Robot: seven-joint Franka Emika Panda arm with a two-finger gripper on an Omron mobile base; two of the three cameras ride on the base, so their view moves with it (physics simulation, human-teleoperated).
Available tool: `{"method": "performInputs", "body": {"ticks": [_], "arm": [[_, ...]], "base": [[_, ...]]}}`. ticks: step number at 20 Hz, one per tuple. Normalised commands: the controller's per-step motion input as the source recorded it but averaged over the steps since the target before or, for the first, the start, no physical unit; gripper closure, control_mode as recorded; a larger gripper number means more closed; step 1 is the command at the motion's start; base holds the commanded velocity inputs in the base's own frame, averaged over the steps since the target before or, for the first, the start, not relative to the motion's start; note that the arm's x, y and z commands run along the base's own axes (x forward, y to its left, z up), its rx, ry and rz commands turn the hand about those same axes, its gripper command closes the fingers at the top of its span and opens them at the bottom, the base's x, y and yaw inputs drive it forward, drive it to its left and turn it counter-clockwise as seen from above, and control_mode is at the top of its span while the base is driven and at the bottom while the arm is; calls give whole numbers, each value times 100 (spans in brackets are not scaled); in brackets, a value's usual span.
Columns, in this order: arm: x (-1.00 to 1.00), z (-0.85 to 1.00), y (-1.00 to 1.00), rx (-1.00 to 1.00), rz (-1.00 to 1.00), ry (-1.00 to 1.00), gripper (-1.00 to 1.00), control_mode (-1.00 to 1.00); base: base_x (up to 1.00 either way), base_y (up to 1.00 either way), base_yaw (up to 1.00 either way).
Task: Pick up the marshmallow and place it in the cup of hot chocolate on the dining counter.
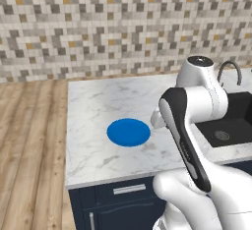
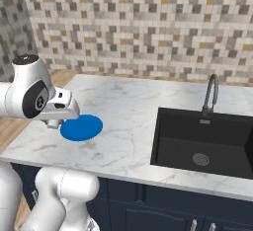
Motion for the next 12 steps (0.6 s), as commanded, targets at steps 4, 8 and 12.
{"method": "performInputs", "body": {"ticks": [4,8,12], "arm": [[0,0,5,0,0,0,100,100],[0,0,0,0,0,0,100,100],[0,0,0,0,0,0,100,100]], "base": [[0,0,0],[-20,-6,0],[-31,-4,0]]}}
